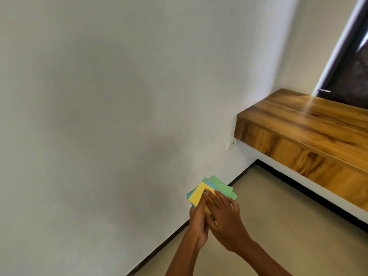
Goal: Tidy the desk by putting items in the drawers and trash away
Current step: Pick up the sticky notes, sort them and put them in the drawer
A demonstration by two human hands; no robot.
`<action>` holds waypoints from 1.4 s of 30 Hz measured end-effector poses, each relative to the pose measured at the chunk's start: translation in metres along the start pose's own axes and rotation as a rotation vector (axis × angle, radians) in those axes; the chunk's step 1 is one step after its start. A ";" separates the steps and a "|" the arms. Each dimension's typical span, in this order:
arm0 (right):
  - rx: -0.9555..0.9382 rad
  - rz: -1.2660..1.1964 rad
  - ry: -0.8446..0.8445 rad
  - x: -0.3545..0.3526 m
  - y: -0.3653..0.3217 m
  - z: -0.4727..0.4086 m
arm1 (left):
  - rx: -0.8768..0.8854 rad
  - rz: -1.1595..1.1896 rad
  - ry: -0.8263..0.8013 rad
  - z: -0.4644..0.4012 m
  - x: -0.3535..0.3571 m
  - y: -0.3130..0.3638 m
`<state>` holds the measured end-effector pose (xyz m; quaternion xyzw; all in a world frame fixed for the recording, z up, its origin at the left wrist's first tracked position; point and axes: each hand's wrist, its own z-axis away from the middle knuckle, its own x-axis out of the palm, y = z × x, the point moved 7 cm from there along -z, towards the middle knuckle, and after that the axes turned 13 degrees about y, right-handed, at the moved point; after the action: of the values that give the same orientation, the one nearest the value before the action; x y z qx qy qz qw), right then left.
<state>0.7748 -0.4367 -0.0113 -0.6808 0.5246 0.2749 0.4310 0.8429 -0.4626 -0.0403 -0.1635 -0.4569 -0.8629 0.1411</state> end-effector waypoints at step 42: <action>1.729 -0.659 0.929 -0.111 0.549 -0.109 | 0.661 -1.378 -0.533 -0.285 0.528 -0.080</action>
<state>0.2107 -0.5217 -0.0314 -0.2878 0.4452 -0.6170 0.5817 0.2889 -0.7065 -0.0334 0.0046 -0.7047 -0.5083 -0.4949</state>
